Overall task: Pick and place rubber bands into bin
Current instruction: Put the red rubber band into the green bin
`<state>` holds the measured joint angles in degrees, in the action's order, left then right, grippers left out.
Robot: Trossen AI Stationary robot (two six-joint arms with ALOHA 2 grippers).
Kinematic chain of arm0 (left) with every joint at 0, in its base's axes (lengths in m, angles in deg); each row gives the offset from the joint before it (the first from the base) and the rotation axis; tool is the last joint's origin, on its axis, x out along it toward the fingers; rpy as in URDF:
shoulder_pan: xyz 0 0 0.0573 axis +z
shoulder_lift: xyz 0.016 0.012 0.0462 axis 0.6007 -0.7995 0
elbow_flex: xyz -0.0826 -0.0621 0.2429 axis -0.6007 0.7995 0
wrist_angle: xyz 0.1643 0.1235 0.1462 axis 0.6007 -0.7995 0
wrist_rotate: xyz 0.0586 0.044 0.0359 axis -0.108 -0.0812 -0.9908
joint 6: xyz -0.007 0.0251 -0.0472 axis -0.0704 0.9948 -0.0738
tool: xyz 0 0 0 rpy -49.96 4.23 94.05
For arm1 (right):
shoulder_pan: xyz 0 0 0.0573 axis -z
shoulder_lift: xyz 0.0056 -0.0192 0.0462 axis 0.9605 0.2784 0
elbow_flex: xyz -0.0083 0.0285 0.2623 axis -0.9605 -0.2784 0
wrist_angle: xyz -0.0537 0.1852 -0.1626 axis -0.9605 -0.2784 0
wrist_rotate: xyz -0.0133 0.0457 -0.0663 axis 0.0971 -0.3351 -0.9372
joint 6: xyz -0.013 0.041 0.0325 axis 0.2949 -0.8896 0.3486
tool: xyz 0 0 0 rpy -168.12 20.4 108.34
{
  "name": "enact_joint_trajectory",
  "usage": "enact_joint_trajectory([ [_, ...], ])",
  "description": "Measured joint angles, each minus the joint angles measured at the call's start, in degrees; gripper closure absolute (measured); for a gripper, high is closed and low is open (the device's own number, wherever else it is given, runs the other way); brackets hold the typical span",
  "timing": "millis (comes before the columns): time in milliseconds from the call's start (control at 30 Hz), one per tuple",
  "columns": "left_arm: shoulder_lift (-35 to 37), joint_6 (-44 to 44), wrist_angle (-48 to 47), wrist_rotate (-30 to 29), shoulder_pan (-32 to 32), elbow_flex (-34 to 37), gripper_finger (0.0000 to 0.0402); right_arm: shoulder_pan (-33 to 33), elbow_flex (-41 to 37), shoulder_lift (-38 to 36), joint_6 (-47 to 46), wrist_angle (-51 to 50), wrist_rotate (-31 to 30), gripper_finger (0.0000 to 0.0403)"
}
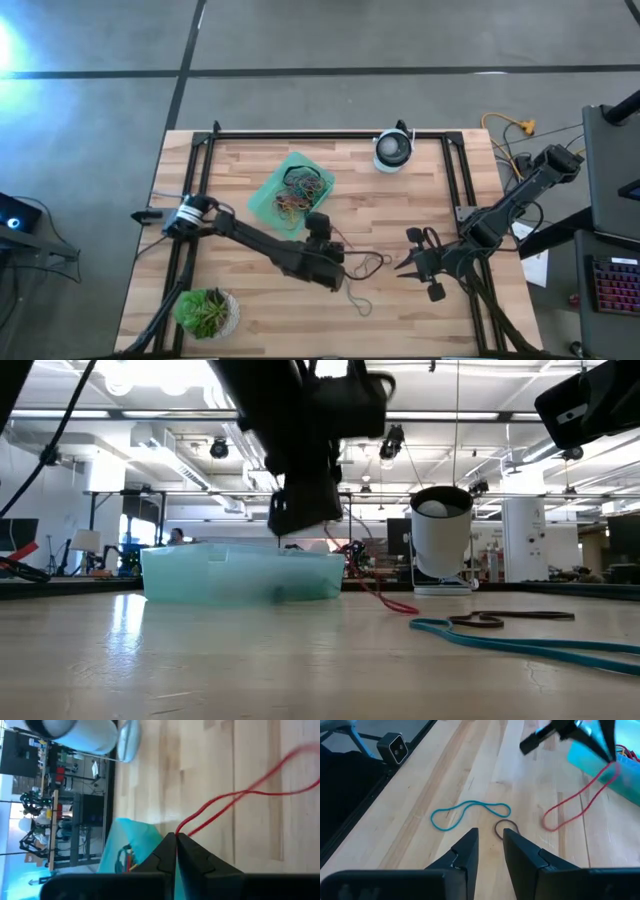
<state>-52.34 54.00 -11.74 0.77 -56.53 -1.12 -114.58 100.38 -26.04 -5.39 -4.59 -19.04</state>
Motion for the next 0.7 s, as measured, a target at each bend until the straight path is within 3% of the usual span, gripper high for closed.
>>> enact_joint_trajectory([
  [333, 10.08, 1.79, -0.49, -2.91, 0.28, 0.86, 0.0401, 0.0, -0.13, 0.0, 0.0, 0.19, 0.0, 0.0312],
  [700, 19.46, 1.43, -7.57, -4.43, 3.74, 1.23, 0.0401, -0.01, -0.37, 0.0, 0.02, 0.24, 0.0, 0.0324],
])
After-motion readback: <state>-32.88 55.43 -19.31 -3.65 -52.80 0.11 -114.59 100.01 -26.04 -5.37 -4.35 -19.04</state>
